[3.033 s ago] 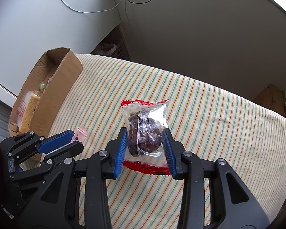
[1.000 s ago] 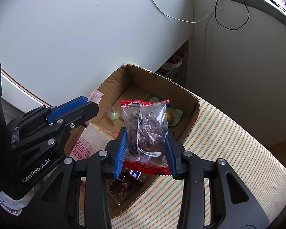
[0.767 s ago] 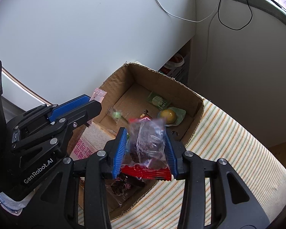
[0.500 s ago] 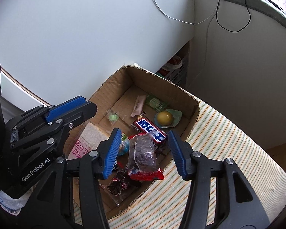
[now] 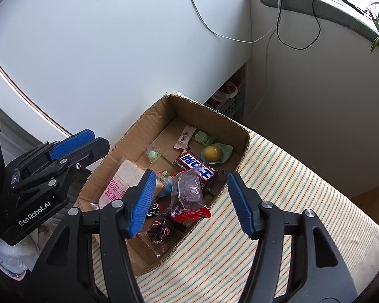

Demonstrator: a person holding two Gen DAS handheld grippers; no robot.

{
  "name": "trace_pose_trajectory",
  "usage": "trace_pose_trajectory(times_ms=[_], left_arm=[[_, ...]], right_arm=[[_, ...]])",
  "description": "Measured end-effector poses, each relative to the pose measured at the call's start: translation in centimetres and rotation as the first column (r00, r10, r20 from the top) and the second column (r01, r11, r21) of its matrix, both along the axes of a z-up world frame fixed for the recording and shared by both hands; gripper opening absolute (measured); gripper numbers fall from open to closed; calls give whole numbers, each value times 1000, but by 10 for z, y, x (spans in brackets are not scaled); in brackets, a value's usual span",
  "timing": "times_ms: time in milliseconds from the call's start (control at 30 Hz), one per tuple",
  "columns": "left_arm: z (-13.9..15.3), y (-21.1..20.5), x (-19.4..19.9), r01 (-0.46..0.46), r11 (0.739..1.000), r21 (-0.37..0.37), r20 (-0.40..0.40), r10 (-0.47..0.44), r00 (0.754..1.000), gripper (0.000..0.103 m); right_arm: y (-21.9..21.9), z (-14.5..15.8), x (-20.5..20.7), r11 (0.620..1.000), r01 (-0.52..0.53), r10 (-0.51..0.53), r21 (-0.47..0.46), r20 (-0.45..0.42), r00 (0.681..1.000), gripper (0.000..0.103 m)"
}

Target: Organize snacks

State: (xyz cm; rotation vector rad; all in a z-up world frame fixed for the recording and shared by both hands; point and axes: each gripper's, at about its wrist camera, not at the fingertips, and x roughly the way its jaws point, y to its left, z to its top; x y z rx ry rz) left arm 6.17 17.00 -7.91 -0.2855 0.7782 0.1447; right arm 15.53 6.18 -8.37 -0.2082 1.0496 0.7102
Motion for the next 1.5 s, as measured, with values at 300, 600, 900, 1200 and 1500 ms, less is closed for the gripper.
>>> trace_pose_trajectory(times_ms=[300,600,900,1200,1500], left_arm=[[18,-18,-33,-17,1000,20,4,17,1000,59],[34,-36,-69,-84,994,75,-4,84,996,70],[45,-48,-85,-124,987,98,12,124,992,70],[52,-61,-97,-131,986,102,23,130,991,70],[52,-65,-97,-123,988,98,20,122,992,70]], right_arm=[[-27,20,-33,999,17,-20,41,53,998,71],[-63,39,-62,995,84,-90,55,115,989,74],[-79,51,-80,993,110,-115,34,171,979,74],[-89,52,-87,992,120,-123,28,168,978,74],[-88,50,-88,993,120,-122,24,168,978,74]])
